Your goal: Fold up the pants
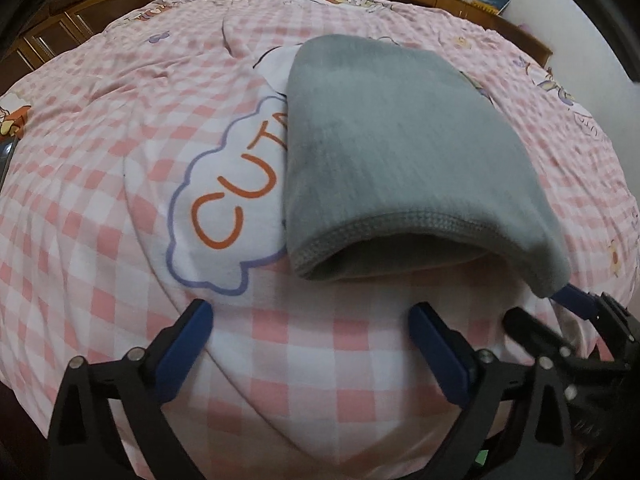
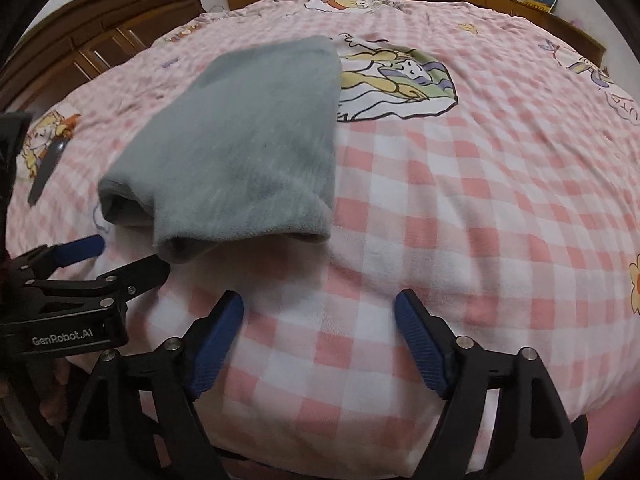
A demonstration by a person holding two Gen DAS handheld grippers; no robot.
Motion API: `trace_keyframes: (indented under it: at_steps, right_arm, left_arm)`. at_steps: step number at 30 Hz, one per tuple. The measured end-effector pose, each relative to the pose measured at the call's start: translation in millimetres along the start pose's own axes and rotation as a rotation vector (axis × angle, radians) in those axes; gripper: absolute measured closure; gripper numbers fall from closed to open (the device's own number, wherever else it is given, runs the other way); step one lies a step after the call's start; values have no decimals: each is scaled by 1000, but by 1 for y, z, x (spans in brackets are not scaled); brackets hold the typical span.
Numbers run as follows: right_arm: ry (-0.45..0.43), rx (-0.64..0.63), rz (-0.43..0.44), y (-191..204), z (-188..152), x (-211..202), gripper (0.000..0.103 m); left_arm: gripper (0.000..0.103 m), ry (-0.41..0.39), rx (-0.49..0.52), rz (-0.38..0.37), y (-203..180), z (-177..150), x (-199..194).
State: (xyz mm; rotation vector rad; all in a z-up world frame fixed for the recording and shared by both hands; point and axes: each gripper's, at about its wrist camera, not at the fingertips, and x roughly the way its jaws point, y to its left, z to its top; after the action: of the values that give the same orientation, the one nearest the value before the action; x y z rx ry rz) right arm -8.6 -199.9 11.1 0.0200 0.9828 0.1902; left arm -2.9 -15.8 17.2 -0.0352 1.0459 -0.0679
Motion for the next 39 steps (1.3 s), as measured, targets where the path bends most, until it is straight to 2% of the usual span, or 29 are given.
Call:
trace_keyframes:
  at_steps: [9, 39]
  right_arm:
    - [0, -21, -26, 7, 0, 3, 18]
    - [-1, -26, -28, 8, -1, 3, 15]
  left_arm:
    - [0, 4, 8, 12, 0, -2, 5]
    - [0, 32, 11, 25, 1, 1, 9]
